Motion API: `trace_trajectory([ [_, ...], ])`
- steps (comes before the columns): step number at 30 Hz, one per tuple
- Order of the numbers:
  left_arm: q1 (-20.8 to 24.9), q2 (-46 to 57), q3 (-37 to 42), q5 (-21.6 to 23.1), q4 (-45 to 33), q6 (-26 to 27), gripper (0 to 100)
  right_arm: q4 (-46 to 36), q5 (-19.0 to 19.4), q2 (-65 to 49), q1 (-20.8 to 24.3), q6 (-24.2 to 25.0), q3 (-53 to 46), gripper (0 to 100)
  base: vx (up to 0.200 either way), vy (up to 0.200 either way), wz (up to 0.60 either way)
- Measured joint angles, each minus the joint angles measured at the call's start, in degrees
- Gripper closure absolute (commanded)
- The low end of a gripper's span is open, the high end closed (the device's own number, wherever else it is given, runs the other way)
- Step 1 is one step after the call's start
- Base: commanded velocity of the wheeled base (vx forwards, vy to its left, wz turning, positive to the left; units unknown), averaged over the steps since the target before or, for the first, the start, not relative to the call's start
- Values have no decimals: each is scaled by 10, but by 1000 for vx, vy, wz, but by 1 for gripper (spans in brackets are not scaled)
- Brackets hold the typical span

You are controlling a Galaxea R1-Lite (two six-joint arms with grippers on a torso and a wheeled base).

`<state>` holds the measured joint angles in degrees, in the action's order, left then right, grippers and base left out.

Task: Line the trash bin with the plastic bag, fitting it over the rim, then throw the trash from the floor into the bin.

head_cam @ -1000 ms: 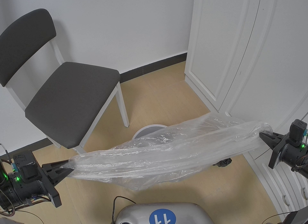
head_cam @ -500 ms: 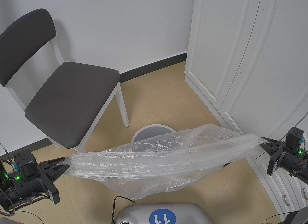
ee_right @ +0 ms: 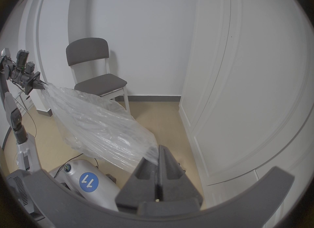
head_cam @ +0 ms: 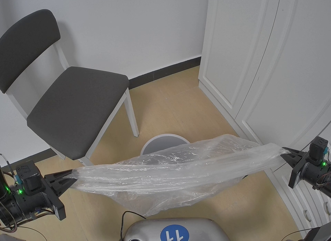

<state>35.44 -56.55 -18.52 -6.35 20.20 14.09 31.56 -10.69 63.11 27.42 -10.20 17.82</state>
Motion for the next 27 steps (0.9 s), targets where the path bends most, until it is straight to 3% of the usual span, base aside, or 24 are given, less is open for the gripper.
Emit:
trace_trajectory([
  [12,42,-30,0,7,58,-34,100,2,24,-6,44,8,-3,100,0,0,0],
  [20,90,-56,1,8,70,-106,100,10,31,11,91,72,-2,100,0,0,0],
  [25,111,-78,-1,15,135,-147,100,29,31,26,112,98,3,100,0,0,0],
  [27,115,-90,-5,40,162,-158,100,52,31,41,116,106,4,100,0,0,0],
])
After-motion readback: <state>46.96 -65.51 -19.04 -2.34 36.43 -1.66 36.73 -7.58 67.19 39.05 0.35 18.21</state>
